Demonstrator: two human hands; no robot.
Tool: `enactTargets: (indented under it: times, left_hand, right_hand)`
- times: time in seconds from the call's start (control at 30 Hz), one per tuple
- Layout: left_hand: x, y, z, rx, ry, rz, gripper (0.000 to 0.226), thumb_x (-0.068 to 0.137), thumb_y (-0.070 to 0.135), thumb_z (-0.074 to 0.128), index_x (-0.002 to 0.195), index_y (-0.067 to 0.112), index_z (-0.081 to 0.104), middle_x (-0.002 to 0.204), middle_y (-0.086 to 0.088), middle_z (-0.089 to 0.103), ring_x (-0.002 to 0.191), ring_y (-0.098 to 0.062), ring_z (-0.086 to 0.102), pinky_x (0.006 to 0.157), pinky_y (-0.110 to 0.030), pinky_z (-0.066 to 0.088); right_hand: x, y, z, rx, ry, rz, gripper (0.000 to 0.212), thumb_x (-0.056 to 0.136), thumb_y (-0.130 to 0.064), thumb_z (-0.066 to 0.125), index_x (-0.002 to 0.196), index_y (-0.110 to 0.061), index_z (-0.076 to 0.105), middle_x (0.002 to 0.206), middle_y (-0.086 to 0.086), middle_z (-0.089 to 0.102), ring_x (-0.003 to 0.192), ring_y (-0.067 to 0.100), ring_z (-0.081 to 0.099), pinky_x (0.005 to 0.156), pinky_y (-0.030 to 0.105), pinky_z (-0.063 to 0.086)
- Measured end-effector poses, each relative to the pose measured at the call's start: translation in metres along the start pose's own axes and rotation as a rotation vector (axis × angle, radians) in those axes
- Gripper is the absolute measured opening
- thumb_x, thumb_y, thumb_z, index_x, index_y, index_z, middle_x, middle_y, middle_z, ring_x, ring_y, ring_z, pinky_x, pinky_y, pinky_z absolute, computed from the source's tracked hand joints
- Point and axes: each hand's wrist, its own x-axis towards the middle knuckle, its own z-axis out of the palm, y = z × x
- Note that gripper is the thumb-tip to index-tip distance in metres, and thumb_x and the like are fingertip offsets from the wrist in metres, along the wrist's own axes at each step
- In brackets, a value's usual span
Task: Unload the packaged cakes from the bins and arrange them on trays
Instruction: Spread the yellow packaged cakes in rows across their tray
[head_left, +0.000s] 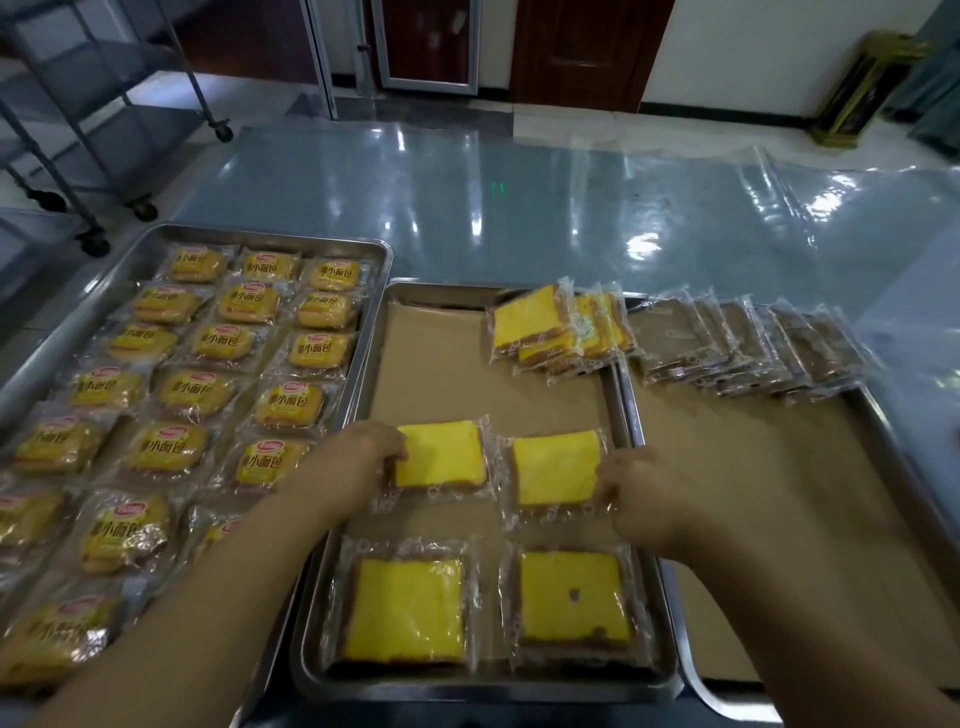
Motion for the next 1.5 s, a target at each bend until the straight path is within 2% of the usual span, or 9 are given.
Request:
enactTargets:
  times: [0.2,0.33,0.43,0.7,0.9,1.07,1.3,1.43,1.5]
  left_hand:
    - [-0.01,0.033,0.028,-0.056,0.062,0.136,0.042,0.097,0.015,0.043,0.138,0.026,0.045,0.148,0.003,0.036,0.136,-0.017,0.028,0.114,-0.029,0.013]
    - [-0.014,0.034,0.047,0.036,-0.074,0.07,0.042,0.101,0.032,0.031,0.142,0.029,0.036,0.156,0.007,0.018,0.143,-0.018,0.011,0.114,-0.034,0.014]
    - [-0.024,0.028,0.052,0.007,-0.026,0.068,0.039,0.101,0.03,0.033,0.138,0.026,0.044,0.155,0.008,0.021,0.143,-0.016,0.01,0.115,-0.033,0.014]
    - [-0.053,0.02,0.059,-0.065,0.058,0.096,0.032,0.098,0.029,0.042,0.125,0.024,0.059,0.145,0.012,0.038,0.139,-0.011,0.02,0.113,-0.03,0.017]
    - [-0.043,0.028,0.043,-0.142,0.204,0.122,0.019,0.091,0.022,0.058,0.104,0.016,0.07,0.113,0.002,0.063,0.106,-0.018,0.054,0.092,-0.034,0.042]
    - [-0.003,0.035,0.013,-0.179,0.229,0.169,0.02,0.091,0.023,0.058,0.104,0.013,0.069,0.105,0.002,0.063,0.097,-0.016,0.058,0.084,-0.031,0.045]
    - [0.088,0.046,-0.026,-0.132,0.194,0.235,0.022,0.092,0.03,0.054,0.109,0.02,0.064,0.108,0.003,0.063,0.098,-0.014,0.056,0.082,-0.031,0.044]
    - [0.145,0.05,-0.032,-0.113,0.194,0.226,0.028,0.091,0.034,0.054,0.117,0.024,0.058,0.114,0.001,0.062,0.101,-0.016,0.056,0.075,-0.024,0.039]
    - [0.178,0.051,-0.029,-0.114,0.169,0.206,0.037,0.09,0.034,0.055,0.126,0.025,0.053,0.121,-0.001,0.059,0.107,-0.017,0.055,0.086,-0.029,0.043]
  right_hand:
    - [0.007,-0.024,0.012,-0.094,0.007,-0.053,0.046,0.091,-0.022,0.051,0.137,-0.022,0.047,0.146,-0.001,0.037,0.135,0.019,0.026,0.108,0.037,0.032]
    - [0.004,-0.028,0.03,-0.15,-0.106,-0.075,0.045,0.099,-0.027,0.038,0.144,-0.023,0.033,0.158,0.0,0.012,0.144,0.023,0.006,0.115,0.043,0.019]
    - [-0.005,-0.023,0.04,-0.147,-0.069,-0.087,0.046,0.1,-0.026,0.035,0.146,-0.024,0.031,0.159,-0.001,0.008,0.145,0.023,0.003,0.117,0.041,0.014]
    - [-0.022,-0.012,0.054,-0.089,0.005,-0.123,0.04,0.1,-0.029,0.037,0.14,-0.028,0.041,0.157,-0.006,0.017,0.144,0.017,0.007,0.115,0.033,0.012]
    - [-0.012,-0.015,0.028,0.138,0.133,-0.058,0.032,0.094,-0.03,0.053,0.125,-0.025,0.058,0.13,-0.007,0.054,0.119,0.012,0.046,0.095,0.023,0.037]
    - [0.021,-0.024,-0.013,0.237,0.238,0.021,0.024,0.093,-0.027,0.054,0.114,-0.022,0.063,0.114,-0.004,0.065,0.103,0.014,0.059,0.084,0.032,0.049]
    - [0.089,-0.022,-0.064,0.222,0.416,0.186,0.028,0.089,-0.026,0.057,0.116,-0.017,0.058,0.102,0.001,0.065,0.092,0.019,0.061,0.073,0.031,0.049]
    - [0.125,-0.013,-0.076,0.118,0.325,0.311,0.034,0.084,-0.035,0.059,0.112,-0.018,0.052,0.111,0.005,0.06,0.099,0.026,0.058,0.075,0.033,0.048]
    - [0.139,-0.01,-0.076,0.061,0.254,0.352,0.045,0.083,-0.045,0.058,0.121,-0.022,0.049,0.122,0.005,0.055,0.104,0.026,0.057,0.082,0.038,0.051]
